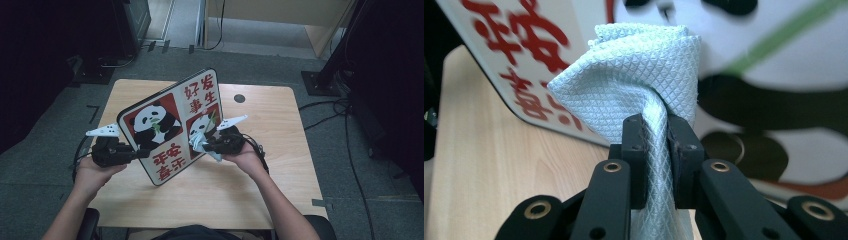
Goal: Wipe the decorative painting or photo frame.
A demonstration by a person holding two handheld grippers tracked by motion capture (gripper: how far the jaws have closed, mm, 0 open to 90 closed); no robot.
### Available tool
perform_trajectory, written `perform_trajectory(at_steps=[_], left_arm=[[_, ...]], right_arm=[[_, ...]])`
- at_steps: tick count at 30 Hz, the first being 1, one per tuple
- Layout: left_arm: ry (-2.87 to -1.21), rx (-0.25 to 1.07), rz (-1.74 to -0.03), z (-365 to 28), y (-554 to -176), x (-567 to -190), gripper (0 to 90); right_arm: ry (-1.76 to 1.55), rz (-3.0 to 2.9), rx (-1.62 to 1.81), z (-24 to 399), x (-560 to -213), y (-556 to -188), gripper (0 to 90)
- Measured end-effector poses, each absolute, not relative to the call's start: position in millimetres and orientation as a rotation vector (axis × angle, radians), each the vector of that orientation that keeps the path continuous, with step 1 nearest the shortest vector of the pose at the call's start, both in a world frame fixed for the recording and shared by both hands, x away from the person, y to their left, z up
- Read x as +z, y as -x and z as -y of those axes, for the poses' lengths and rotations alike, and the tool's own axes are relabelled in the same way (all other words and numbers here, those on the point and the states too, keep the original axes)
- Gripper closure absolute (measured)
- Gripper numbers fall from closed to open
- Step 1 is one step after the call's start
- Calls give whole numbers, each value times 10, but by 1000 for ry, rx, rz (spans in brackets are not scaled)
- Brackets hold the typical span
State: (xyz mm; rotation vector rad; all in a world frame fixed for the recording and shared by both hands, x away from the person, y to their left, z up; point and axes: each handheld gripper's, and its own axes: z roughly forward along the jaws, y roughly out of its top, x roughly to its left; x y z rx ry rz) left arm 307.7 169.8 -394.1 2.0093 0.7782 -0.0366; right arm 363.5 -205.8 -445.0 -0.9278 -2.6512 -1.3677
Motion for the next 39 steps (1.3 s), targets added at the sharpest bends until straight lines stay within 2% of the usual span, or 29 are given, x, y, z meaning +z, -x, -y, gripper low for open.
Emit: perform_trajectory(at_steps=[10,26,32,39], left_arm=[[-2008,-34,-781,-1697,-3077,-3942,772],[-2004,-41,-785,-1700,-3082,-3945,774],[-2004,-42,-789,-1701,-3084,-3944,777],[-2007,-38,-783,-1702,-3082,-3944,777]], right_arm=[[864,2686,-1460,2001,-3827,-3727,808],[714,2765,-1567,1675,-2869,-3898,807],[671,2759,-1605,1569,-2680,-3962,807],[670,2772,-1594,1519,-2752,-4027,807]])
